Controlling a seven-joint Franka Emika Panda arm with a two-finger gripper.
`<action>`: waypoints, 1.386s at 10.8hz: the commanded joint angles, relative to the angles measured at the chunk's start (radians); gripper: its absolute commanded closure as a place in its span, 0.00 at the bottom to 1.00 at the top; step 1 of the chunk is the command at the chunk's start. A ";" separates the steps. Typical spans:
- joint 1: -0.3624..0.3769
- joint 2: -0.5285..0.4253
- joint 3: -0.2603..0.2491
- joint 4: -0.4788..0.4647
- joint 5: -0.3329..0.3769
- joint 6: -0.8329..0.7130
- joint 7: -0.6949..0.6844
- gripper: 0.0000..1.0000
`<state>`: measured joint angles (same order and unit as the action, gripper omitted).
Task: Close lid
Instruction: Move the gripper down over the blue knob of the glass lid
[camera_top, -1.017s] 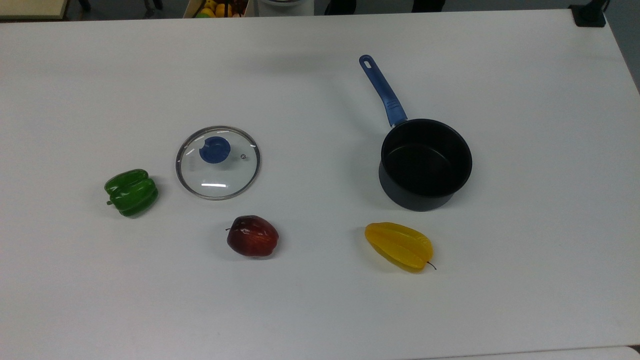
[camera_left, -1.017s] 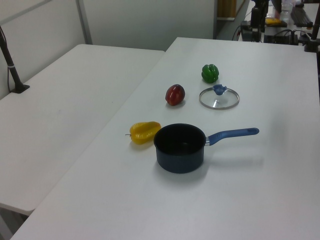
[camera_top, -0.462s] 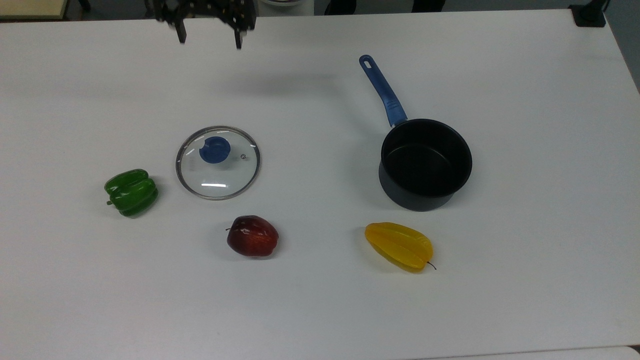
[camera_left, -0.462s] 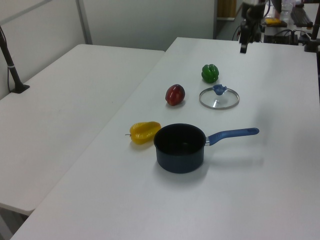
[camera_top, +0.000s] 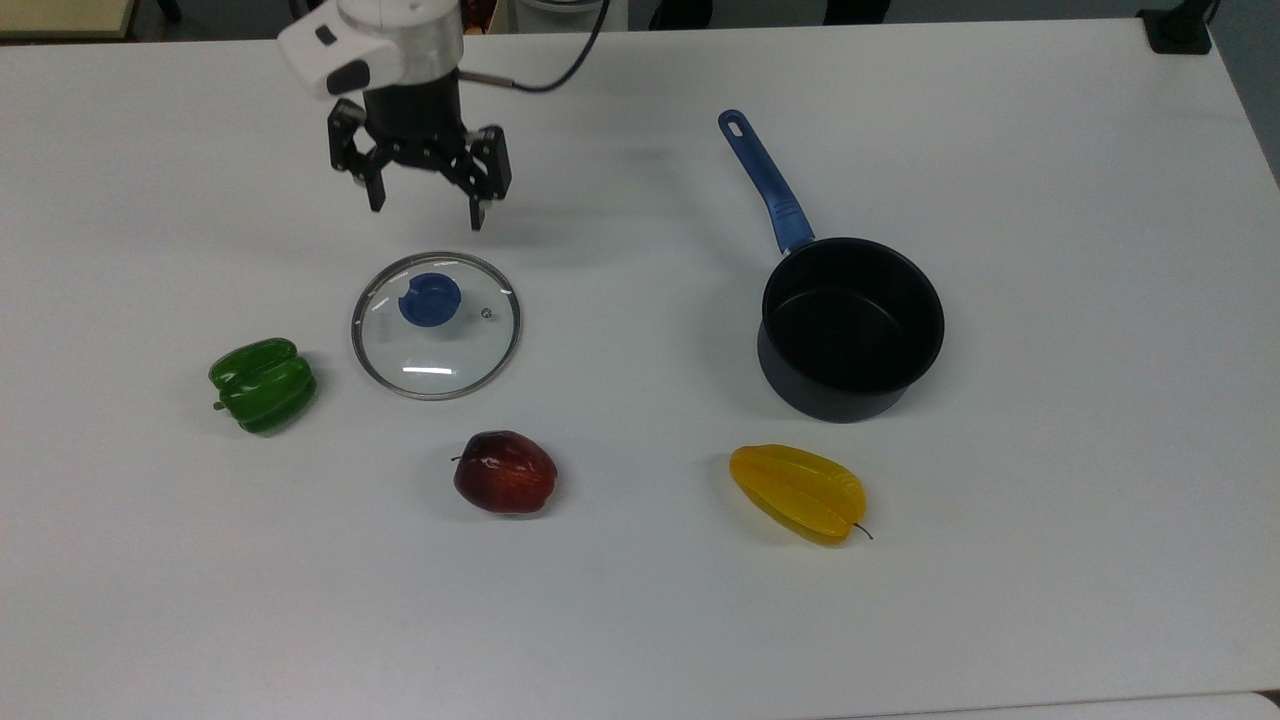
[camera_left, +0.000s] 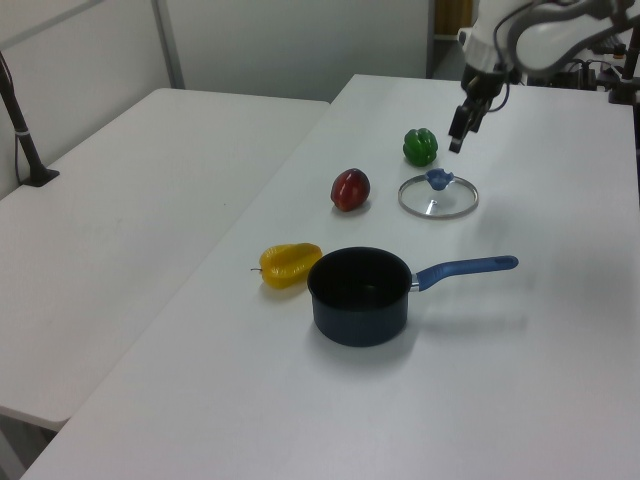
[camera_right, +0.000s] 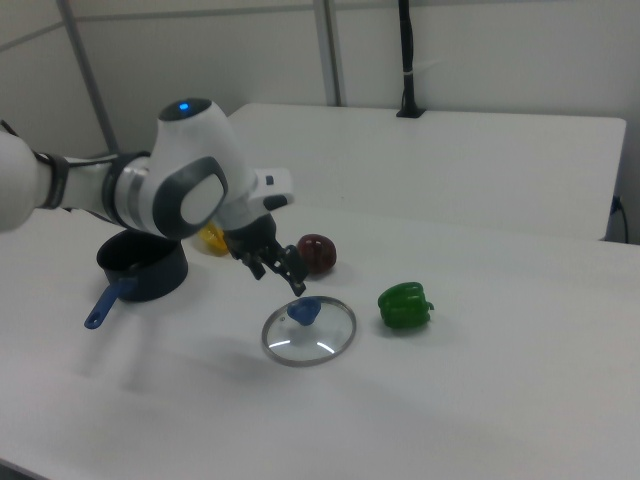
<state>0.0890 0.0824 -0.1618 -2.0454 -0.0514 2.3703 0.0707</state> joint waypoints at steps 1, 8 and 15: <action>-0.006 0.095 -0.004 -0.006 0.016 0.170 0.064 0.00; -0.005 0.169 -0.002 -0.001 0.002 0.238 0.219 0.00; -0.006 0.200 -0.001 0.004 0.002 0.276 0.260 0.14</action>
<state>0.0810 0.2793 -0.1606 -2.0454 -0.0506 2.6210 0.2850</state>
